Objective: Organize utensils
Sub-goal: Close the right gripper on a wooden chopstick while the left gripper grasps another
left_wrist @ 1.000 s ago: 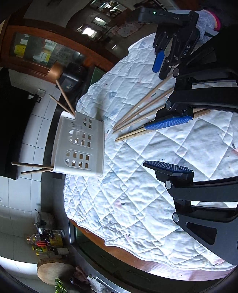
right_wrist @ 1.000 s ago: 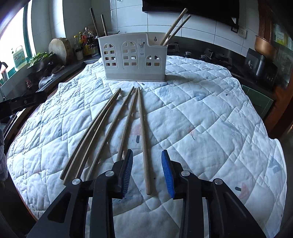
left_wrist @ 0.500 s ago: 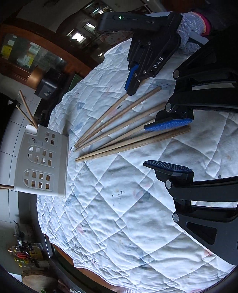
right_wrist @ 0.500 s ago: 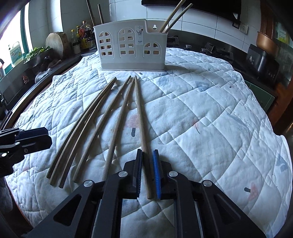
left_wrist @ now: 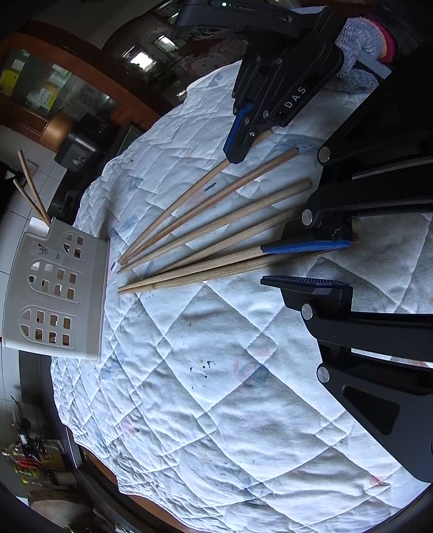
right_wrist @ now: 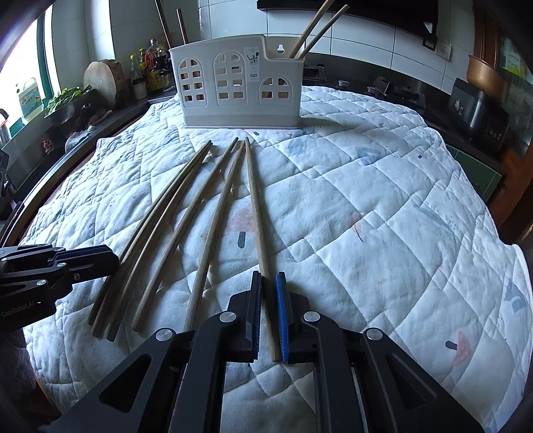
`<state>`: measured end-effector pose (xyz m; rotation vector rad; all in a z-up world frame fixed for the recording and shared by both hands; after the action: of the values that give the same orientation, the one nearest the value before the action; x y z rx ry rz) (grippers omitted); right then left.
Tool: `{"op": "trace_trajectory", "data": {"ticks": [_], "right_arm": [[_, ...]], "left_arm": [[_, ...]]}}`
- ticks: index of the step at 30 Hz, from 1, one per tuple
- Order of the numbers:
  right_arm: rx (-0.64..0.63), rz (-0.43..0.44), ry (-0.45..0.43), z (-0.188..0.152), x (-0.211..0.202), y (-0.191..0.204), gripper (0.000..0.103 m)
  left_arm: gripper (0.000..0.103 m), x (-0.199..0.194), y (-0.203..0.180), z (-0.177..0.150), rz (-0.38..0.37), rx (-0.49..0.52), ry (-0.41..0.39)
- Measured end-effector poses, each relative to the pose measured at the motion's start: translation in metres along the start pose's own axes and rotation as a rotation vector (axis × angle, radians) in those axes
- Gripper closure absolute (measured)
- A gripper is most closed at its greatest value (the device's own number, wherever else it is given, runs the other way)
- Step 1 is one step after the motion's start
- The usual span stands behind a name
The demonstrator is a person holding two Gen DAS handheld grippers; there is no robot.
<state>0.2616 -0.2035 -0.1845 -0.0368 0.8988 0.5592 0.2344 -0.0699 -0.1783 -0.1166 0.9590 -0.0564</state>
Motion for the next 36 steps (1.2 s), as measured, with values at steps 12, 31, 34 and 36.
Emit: {"op": "trace_trajectory", "data": {"ticks": [12,31,34,36], "right_arm": [[0.003,0.005,-0.001,-0.0022,0.0013,0.0007,0.094],[0.018,0.026,-0.003,-0.0022,0.0019,0.0004,0.094],[0.019,0.028,-0.002,-0.0024,0.0022,0.0008,0.094],[0.018,0.026,-0.003,-0.0024,0.0023,0.0014,0.094]], "left_arm": [[0.090,0.0030,-0.0030,0.0016,0.078,0.006,-0.001],[0.089,0.0090,-0.0047,-0.0011,0.162,0.019,0.003],[0.090,0.0092,-0.0073,-0.0010,0.185,0.040,-0.007],[0.090,0.0091,-0.0064,-0.0001,0.176,0.036,-0.009]]}}
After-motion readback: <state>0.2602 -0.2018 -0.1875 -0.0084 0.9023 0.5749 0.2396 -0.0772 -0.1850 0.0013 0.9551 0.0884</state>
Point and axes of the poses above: each gripper's, at about its wrist camera, not at the fingertips, and x roughly the way its jaws point, y to its left, z to its top, the point moved 10 cm from there along x, roughly the way its jaws point, and after that the axes turned 12 degrees about z, right-handed, at the moved point
